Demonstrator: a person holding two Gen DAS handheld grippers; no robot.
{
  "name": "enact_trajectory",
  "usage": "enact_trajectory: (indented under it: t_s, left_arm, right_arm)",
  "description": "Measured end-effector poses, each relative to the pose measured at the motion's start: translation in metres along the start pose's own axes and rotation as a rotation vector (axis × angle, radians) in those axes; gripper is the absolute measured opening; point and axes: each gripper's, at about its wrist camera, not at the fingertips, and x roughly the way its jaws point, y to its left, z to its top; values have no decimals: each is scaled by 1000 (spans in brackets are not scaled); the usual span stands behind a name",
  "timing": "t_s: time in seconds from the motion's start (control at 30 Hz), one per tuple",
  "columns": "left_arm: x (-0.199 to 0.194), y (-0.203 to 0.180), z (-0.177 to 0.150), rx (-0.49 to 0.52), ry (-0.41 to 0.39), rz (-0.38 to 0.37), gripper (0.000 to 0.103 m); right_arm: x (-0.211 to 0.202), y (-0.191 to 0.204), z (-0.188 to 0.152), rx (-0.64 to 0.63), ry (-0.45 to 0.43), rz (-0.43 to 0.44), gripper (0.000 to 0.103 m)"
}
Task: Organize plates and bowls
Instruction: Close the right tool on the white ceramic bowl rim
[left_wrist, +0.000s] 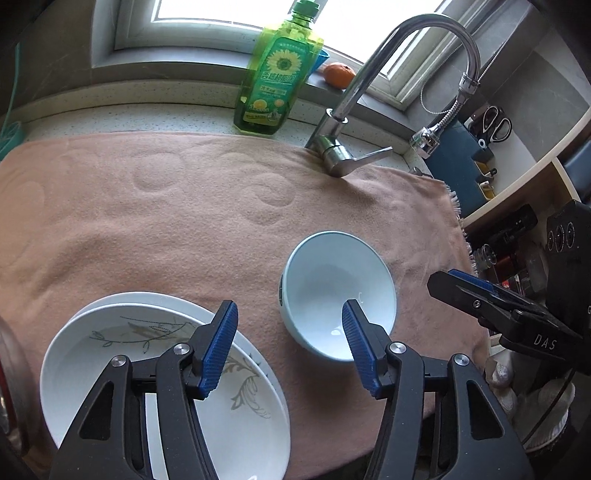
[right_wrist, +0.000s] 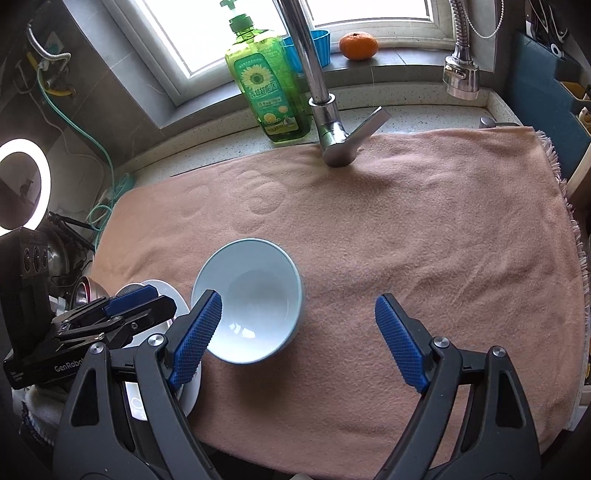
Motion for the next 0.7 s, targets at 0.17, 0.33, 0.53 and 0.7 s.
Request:
enact_trajectory:
  t_s: [0.17, 0.33, 0.53, 0.7]
  left_arm:
    - [14, -2, 3, -11, 31, -19, 36]
    - [23, 0, 6, -32, 50, -22, 28]
    - [31, -1, 8, -30, 67, -15, 22]
    - [35, 2, 8, -36, 79, -5, 16]
  right_arm:
    - [15, -6, -3, 19, 37, 26, 73]
    - [29, -13, -5, 49, 76, 57, 61]
    - [42, -17, -6, 67, 109, 80, 44]
    - [49, -20, -6, 79, 134, 86, 28]
